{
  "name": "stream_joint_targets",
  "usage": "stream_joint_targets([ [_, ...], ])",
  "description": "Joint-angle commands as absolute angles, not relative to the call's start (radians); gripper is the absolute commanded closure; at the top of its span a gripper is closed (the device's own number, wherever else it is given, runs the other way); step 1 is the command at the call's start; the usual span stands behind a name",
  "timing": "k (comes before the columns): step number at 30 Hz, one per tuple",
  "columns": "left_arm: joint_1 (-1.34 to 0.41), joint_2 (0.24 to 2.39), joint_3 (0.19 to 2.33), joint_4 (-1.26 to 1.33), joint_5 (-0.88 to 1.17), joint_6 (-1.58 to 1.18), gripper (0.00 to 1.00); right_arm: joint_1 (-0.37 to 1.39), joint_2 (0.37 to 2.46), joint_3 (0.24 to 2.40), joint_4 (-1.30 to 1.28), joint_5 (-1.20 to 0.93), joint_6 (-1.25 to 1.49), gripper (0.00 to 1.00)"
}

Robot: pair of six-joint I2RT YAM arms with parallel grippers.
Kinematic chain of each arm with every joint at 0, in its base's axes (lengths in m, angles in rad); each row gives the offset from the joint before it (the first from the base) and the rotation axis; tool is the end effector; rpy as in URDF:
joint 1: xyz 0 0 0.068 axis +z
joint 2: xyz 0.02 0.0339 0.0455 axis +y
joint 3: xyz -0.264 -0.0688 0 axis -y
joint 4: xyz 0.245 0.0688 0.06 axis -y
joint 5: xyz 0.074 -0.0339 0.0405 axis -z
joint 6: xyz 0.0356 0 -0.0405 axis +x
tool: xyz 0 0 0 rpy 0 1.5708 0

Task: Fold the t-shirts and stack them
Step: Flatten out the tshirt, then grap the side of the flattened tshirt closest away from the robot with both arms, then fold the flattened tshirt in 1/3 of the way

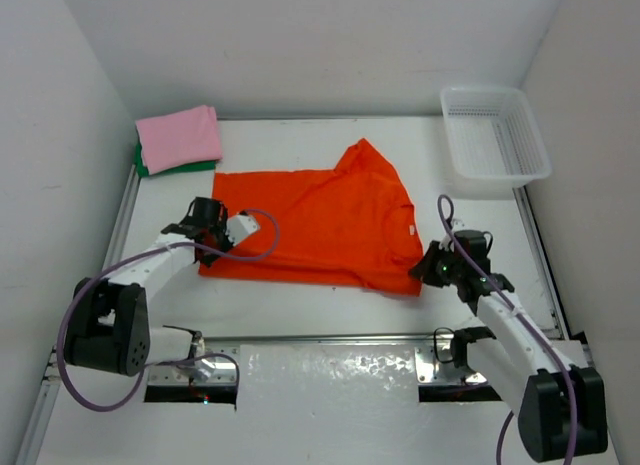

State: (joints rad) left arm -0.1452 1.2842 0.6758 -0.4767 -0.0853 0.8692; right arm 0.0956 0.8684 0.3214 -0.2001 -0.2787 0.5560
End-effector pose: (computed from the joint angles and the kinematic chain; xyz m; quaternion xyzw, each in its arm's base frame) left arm 0.2298 -0.0305 0.1791 0.4621 0.8527 0.1238 0.2100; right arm 0.1676 0.0259 0.1653 0.1529 0.8962 0.2475 0.3348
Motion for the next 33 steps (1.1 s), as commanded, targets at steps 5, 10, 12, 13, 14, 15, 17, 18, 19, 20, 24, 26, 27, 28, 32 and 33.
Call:
stream_joint_targets([
  [5, -0.149, 1.2, 0.637, -0.596, -0.055, 0.856, 1.0, 0.121, 0.815, 0.259, -0.232, -0.318, 0.592, 1.0],
  [10, -0.149, 1.189, 0.643, -0.646, -0.058, 0.833, 1.0, 0.123, 0.85, 0.276, -0.195, -0.293, 0.581, 1.0],
  [12, -0.149, 1.195, 0.643, -0.638, -0.057, 0.819, 1.0, 0.123, 0.893, 0.297, -0.154, -0.285, 0.581, 1.0],
  [13, -0.149, 1.207, 0.644, -0.621, -0.061, 0.812, 1.0, 0.123, 0.909, 0.307, -0.138, -0.282, 0.578, 1.0],
  [14, -0.149, 1.213, 0.655, -0.614, -0.063, 0.796, 1.0, 0.123, 0.928, 0.33, -0.121, -0.281, 0.577, 1.0],
  [15, -0.149, 1.232, 0.661, -0.604, -0.064, 0.787, 1.0, 0.121, 0.966, 0.343, -0.095, -0.279, 0.572, 1.0],
  [17, -0.147, 1.252, 0.681, -0.583, -0.08, 0.761, 1.0, 0.123, 1.005, 0.391, -0.083, -0.273, 0.551, 1.0],
  [18, -0.147, 1.262, 0.687, -0.575, -0.087, 0.752, 1.0, 0.123, 1.035, 0.411, -0.083, -0.265, 0.539, 1.0],
  [19, -0.147, 1.281, 0.692, -0.563, -0.098, 0.744, 1.0, 0.123, 1.048, 0.428, -0.08, -0.258, 0.529, 1.0],
  [20, -0.147, 1.29, 0.696, -0.558, -0.103, 0.732, 1.0, 0.123, 1.058, 0.452, -0.077, -0.249, 0.514, 1.0],
  [24, -0.146, 1.33, 0.695, -0.526, -0.121, 0.707, 1.0, 0.123, 1.133, 0.479, -0.026, -0.253, 0.505, 1.0],
  [26, -0.146, 1.348, 0.696, -0.522, -0.118, 0.696, 0.99, 0.123, 1.184, 0.485, -0.015, -0.259, 0.497, 1.0],
  [27, -0.146, 1.357, 0.699, -0.52, -0.114, 0.693, 0.97, 0.123, 1.196, 0.485, -0.005, -0.259, 0.494, 1.0],
  [28, -0.146, 1.361, 0.703, -0.515, -0.112, 0.686, 0.95, 0.123, 1.219, 0.486, -0.006, -0.255, 0.489, 1.0],
  [32, -0.146, 1.379, 0.716, -0.491, -0.127, 0.664, 0.83, 0.123, 1.271, 0.524, -0.017, -0.241, 0.433, 1.0],
  [33, -0.146, 1.391, 0.721, -0.486, -0.133, 0.658, 0.78, 0.123, 1.282, 0.535, -0.021, -0.238, 0.422, 1.0],
])
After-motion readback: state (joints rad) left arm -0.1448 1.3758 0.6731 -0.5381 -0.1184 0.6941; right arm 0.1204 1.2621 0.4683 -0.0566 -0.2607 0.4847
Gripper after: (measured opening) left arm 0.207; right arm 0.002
